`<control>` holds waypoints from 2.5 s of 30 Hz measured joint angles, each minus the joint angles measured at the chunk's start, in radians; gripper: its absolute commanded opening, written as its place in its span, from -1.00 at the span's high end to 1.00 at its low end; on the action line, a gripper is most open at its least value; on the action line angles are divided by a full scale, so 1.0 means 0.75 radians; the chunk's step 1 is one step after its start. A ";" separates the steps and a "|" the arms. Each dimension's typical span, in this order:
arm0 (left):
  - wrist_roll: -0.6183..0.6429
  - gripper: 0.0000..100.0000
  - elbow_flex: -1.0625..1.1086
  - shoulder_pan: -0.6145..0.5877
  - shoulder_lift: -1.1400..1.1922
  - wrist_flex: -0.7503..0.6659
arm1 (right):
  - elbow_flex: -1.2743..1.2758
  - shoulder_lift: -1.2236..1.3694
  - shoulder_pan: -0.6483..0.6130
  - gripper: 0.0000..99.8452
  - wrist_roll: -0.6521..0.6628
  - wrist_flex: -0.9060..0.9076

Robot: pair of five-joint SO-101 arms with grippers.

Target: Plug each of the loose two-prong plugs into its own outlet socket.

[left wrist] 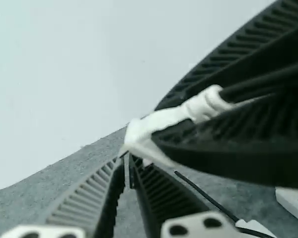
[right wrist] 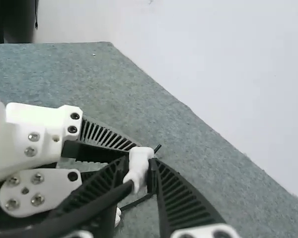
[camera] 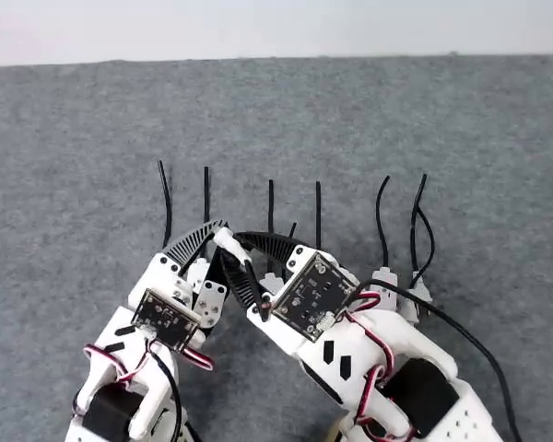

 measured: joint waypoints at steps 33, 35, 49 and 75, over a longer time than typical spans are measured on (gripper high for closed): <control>0.000 0.98 -0.080 -0.080 0.002 0.068 | 0.098 -0.004 0.016 0.98 -0.004 -0.098; 0.000 0.98 -0.080 -0.082 0.002 0.068 | 0.106 -0.004 0.016 0.98 -0.004 -0.110; 0.000 0.98 -0.051 -0.082 0.002 0.031 | 0.108 -0.004 0.016 0.98 -0.004 -0.110; -0.002 0.98 0.186 -0.338 0.000 -0.428 | -0.462 0.720 0.293 0.98 -0.006 0.323</control>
